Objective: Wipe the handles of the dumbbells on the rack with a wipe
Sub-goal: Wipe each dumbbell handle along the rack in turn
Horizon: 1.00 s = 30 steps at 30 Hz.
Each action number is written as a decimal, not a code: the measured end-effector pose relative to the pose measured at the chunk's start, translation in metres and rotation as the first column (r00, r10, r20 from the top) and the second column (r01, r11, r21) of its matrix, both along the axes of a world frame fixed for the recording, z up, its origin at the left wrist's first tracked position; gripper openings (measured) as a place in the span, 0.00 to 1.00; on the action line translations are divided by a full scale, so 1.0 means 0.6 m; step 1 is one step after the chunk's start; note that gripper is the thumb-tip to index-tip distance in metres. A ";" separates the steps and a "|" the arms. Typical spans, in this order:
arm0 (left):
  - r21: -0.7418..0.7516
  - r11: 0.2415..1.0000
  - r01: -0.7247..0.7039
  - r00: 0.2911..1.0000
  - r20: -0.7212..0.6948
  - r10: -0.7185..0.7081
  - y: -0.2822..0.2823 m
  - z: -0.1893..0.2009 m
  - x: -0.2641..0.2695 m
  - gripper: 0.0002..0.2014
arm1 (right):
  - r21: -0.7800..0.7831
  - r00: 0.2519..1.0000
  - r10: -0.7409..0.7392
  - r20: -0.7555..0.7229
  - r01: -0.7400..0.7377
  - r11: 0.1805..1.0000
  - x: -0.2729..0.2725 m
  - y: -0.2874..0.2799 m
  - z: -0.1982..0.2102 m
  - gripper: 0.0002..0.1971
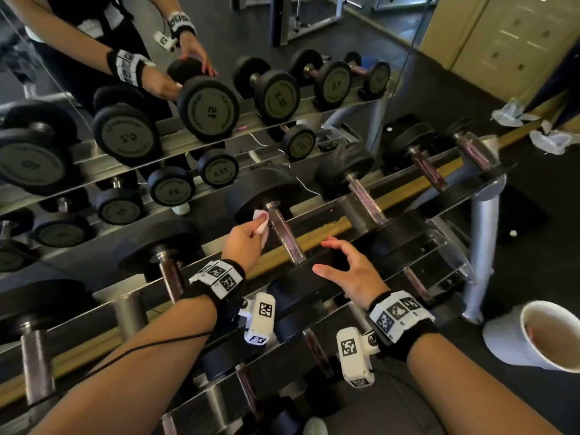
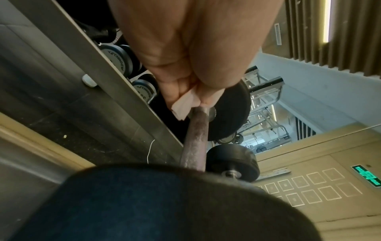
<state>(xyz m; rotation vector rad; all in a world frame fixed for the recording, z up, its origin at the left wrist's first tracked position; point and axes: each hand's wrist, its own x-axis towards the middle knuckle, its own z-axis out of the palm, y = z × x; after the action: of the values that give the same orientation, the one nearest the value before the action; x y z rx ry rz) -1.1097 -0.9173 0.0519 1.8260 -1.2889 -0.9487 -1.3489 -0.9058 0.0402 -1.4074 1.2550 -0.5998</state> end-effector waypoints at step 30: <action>0.292 0.820 0.493 0.867 -0.083 -0.492 0.032 -0.020 -0.001 0.20 | -0.004 1.000 -0.008 -0.013 0.008 1.000 0.000 -0.002 -0.001 0.33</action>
<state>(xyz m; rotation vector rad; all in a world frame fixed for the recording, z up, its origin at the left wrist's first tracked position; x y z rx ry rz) -1.1105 -0.8982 0.0400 1.7325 -1.7401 -1.5011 -1.3488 -0.9069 0.0395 -1.4121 1.2711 -0.5995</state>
